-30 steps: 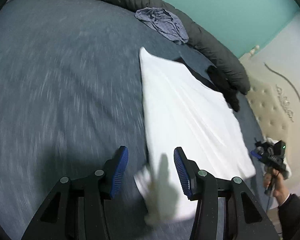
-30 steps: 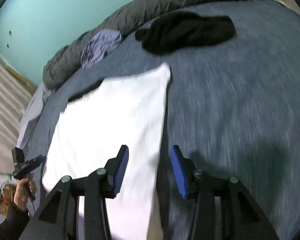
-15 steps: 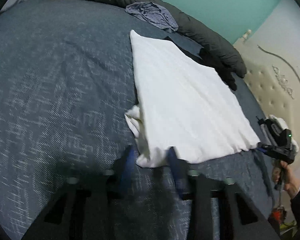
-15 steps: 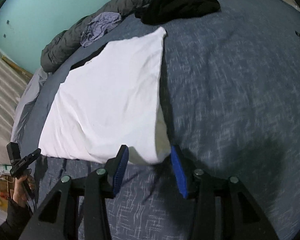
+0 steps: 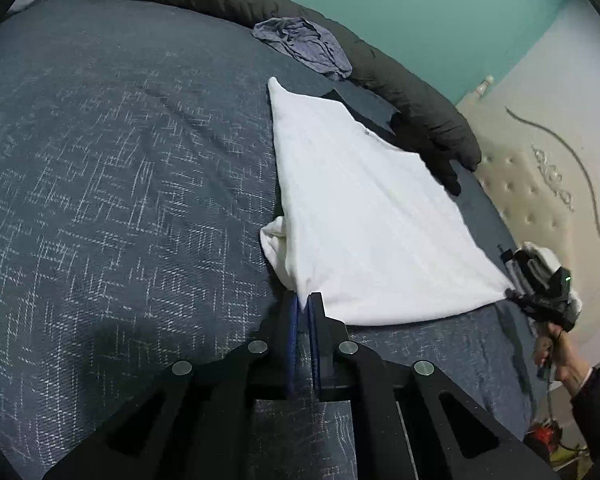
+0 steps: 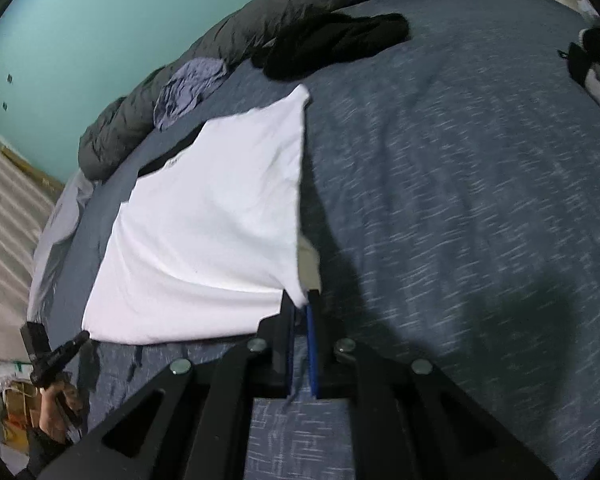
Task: Fold clothes
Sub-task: 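Press the folded polo flat and pinch its edge with both grippers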
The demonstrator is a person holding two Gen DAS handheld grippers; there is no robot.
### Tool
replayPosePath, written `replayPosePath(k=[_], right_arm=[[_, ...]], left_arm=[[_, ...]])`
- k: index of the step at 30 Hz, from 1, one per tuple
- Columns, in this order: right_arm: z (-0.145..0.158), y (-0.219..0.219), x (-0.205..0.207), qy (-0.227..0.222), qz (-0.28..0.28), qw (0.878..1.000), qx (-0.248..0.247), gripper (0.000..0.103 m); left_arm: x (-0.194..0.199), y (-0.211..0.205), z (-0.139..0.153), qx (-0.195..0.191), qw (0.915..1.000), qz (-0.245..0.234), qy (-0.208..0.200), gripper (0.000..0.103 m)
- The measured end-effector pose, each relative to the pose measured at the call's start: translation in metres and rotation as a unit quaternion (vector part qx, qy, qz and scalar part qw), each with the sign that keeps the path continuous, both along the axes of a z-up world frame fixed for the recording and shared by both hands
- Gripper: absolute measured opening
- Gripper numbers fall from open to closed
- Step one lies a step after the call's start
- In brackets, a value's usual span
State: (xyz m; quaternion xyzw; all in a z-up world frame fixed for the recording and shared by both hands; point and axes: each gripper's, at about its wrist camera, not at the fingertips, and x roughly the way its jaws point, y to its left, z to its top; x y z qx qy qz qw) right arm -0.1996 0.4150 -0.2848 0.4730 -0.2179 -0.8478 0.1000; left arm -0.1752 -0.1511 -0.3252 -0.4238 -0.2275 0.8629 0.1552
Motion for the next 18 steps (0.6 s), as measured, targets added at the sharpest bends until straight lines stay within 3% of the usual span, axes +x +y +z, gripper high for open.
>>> replayPosePath(k=[6,10,15,17,18], right_arm=[[-0.016,0.002,-0.007,-0.021,-0.005,1.000,0.010,0.004],[-0.024,-0.001,-0.007,-0.025,-0.008,1.000,0.009,0.004],[-0.028,0.003,-0.005,-0.030,-0.018,0.999,-0.003,0.005],[-0.029,0.003,-0.004,-0.031,-0.016,0.999,-0.003,0.005],[-0.029,0.002,-0.004,-0.030,-0.016,0.999,-0.002,0.005]], left_arm=[[0.000,0.001,-0.002,-0.003,0.9999,-0.011,-0.003,0.006],[-0.001,-0.002,0.001,-0.025,0.9997,-0.001,-0.007,0.008],[0.005,-0.021,0.001,-0.008,0.9997,0.017,-0.016,0.009],[0.006,-0.018,0.003,-0.007,0.9999,0.001,-0.010,0.021],[0.005,-0.012,0.004,-0.013,0.9998,-0.012,-0.007,0.035]])
